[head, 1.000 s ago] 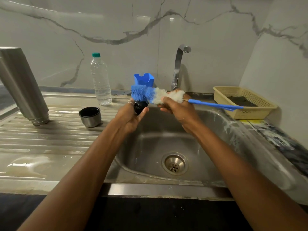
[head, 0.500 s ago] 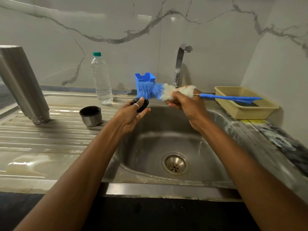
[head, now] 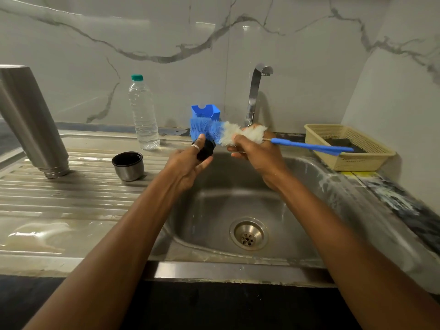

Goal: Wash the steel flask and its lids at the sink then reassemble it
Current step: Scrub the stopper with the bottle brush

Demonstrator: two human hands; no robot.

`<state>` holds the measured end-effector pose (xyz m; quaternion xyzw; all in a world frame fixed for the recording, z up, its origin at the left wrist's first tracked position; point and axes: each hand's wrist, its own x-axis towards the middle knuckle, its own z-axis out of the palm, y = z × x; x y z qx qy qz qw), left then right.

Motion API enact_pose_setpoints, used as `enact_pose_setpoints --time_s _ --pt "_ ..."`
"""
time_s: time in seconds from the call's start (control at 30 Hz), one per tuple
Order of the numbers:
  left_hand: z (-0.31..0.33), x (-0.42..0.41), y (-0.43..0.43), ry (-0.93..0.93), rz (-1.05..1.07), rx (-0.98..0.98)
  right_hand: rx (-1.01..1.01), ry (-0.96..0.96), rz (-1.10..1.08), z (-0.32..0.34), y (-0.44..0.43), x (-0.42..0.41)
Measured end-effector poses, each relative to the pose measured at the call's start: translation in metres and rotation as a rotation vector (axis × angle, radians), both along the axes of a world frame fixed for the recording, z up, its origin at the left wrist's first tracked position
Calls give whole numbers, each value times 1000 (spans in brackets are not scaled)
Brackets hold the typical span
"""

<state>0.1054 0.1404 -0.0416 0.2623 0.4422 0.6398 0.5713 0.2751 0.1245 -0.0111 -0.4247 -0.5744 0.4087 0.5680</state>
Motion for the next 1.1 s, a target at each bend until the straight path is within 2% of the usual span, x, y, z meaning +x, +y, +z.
enact_pose_setpoints --time_s 0.13,0.27,0.43,0.57,0.73,0.87,1.1 --pt "3 -13 0 -26 2 -4 25 61 -34 12 1 13" --pt "-1 1 0 6 -50 -15 17 -32 3 -6 1 -1" --pt "4 -9 -2 -48 13 -33 25 40 -59 7 5 20" --pt "0 1 -2 -20 -29 -45 22 -37 -16 -8 1 1" --pt "3 -9 -5 -78 9 -47 23 5 -27 5 2 17" --pt "3 5 -6 -38 -69 -26 27 -40 -38 -6 0 8" --pt "4 -2 -4 -79 6 -43 27 -41 -53 1 0 12"
